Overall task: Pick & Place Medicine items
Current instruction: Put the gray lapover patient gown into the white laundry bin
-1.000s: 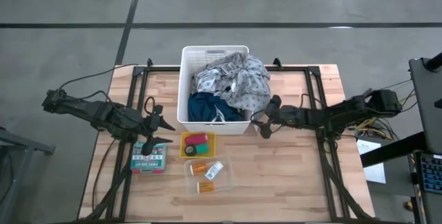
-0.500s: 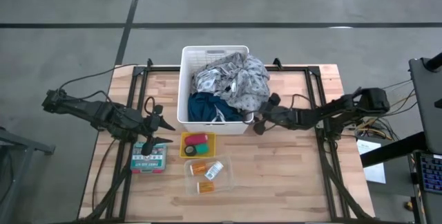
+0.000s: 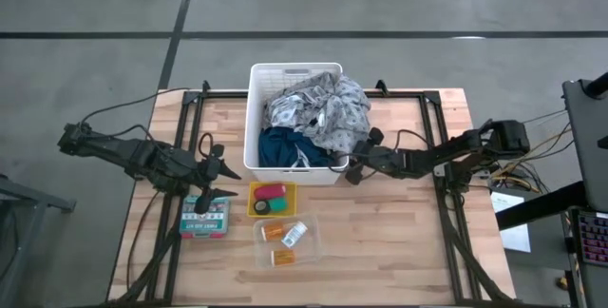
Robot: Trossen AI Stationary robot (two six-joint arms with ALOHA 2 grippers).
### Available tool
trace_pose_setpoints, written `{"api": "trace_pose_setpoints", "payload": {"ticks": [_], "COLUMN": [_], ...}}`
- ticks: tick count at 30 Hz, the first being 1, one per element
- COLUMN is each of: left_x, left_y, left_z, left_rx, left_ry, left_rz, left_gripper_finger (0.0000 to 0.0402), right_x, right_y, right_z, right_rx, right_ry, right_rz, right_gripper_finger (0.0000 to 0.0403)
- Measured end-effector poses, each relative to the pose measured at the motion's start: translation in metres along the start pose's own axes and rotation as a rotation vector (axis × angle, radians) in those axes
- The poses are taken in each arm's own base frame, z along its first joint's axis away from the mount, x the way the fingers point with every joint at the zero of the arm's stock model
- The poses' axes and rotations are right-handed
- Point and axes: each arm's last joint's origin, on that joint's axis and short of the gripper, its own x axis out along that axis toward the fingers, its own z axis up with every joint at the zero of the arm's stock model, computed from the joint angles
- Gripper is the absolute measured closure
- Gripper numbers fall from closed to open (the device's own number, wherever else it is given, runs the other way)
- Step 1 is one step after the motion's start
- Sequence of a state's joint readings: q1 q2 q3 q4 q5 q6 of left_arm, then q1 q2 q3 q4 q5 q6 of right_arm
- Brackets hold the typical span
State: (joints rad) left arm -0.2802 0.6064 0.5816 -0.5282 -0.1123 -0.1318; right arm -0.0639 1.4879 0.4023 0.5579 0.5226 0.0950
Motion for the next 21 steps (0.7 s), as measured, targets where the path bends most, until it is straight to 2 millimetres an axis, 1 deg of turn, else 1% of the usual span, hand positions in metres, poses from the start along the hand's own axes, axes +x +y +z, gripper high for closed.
{"api": "trace_pose_setpoints", "payload": {"ticks": [16, 21], "left_x": [0.0001, 0.0000], "left_y": [0.0001, 0.0000], "left_z": [-0.0001, 0.0000], "left_rx": [0.000, 0.000], "left_ry": [0.001, 0.000], "left_rz": [0.000, 0.000], "left_gripper_finger": [0.0176, 0.0176], "right_x": [-0.0011, -0.0029], "right_y": [-0.0005, -0.0032], "right_z": [0.0014, 0.0072], "right_rx": [-0.008, -0.022], "right_ry": [-0.008, -0.033], "right_rz": [-0.003, -0.077], "right_gripper_finger": [0.0384, 0.0392]}}
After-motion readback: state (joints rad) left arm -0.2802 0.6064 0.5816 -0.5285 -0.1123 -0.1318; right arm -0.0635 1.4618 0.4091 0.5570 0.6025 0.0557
